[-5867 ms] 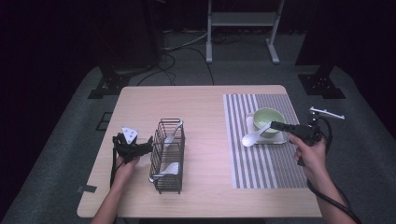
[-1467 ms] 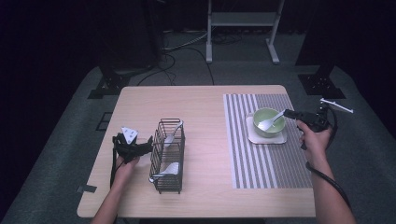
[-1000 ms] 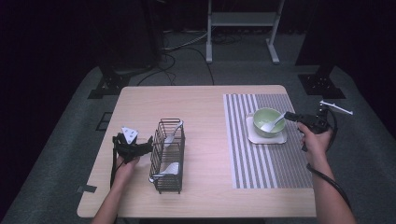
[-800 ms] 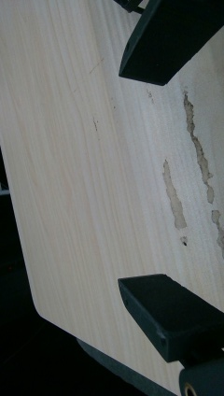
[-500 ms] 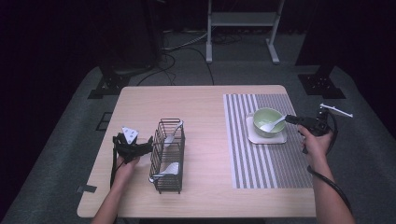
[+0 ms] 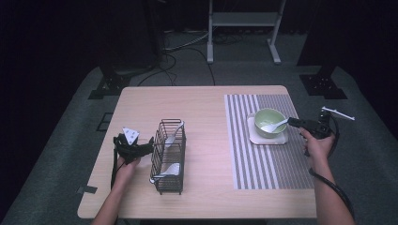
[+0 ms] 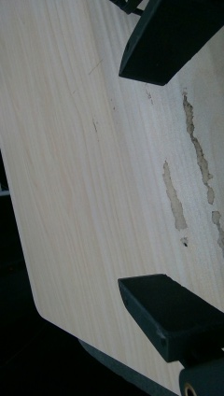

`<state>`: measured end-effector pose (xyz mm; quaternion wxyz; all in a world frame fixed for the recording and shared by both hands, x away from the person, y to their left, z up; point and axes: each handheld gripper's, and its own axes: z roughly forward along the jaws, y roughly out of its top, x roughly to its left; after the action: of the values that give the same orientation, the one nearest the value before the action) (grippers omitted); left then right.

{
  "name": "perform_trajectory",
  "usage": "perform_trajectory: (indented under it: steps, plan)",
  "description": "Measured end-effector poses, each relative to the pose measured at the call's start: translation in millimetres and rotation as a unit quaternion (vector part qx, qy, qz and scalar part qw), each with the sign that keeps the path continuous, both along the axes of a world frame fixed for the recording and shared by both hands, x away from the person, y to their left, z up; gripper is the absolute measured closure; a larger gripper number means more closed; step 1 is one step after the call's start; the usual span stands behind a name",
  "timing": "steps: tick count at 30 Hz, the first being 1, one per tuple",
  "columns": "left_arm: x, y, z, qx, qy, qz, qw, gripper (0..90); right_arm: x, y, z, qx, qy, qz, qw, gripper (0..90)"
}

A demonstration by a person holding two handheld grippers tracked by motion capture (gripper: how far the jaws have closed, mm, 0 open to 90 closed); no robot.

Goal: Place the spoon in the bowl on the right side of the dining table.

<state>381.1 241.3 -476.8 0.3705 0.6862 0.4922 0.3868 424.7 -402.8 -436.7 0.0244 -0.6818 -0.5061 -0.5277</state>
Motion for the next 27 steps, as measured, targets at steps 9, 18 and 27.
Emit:
perform_trajectory:
  steps: [9,18,27]
  plan:
    - [0.2,0.0,-0.2,-0.001,-0.001,0.000,1.0000,1.0,-1.0,-2.8,-6.3,0.004,0.004,-0.002,1.0000,70.4]
    - [-0.1,-0.2,0.0,0.000,0.000,0.001,1.0000,1.0,-5.0,-5.1,-10.5,0.007,0.003,0.000,1.0000,67.1]
    - [-0.4,-0.4,0.0,0.000,-0.002,0.001,1.0000,1.0,-12.4,-4.6,-7.1,-0.012,-0.002,0.011,0.9999,63.7]
